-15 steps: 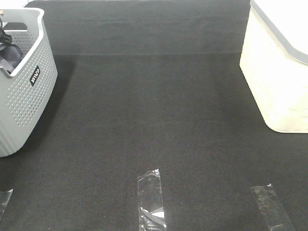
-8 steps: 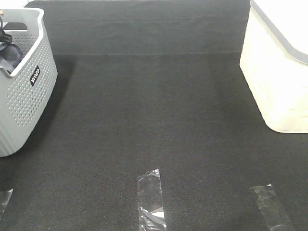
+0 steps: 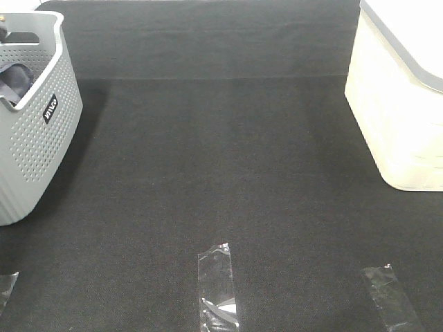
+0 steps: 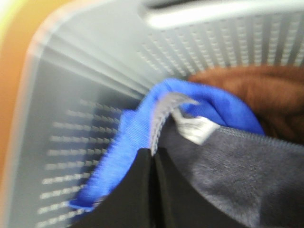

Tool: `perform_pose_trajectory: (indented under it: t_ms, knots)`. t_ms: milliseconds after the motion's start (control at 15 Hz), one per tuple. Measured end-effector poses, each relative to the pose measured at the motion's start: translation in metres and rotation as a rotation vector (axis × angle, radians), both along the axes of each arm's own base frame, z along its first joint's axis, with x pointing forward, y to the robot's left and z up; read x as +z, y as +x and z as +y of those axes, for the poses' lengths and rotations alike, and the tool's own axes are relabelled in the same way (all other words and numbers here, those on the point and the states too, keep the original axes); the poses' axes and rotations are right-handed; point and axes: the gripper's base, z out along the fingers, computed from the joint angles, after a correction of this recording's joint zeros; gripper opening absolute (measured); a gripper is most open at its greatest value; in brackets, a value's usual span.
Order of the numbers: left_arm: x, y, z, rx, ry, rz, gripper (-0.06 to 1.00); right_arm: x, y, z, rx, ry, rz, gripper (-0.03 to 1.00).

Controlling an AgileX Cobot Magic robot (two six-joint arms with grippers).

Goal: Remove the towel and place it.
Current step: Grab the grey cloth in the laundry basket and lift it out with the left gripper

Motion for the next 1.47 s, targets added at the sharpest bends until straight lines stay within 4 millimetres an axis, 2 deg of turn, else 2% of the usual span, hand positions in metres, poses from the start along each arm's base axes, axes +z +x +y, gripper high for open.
perform_pose_trajectory:
  t_ms: [200, 800, 1200, 1467]
  knots:
    - [0.043, -0.011, -0.006, -0.044, -0.037, -0.091, 0.0, 0.0, 0.0, 0.0, 0.0, 0.0, 0.0, 0.76]
    - [0.13, -0.043, -0.033, -0.225, -0.218, -0.336, 0.0, 0.0, 0.0, 0.0, 0.0, 0.0, 0.0, 0.76]
    - [0.202, -0.081, -0.046, -0.317, -0.273, -0.594, 0.0, 0.0, 0.0, 0.0, 0.0, 0.0, 0.0, 0.76]
    - [0.241, -0.105, -0.063, -0.444, -0.411, -0.743, 0.0, 0.0, 0.002, 0.0, 0.0, 0.0, 0.012, 0.76]
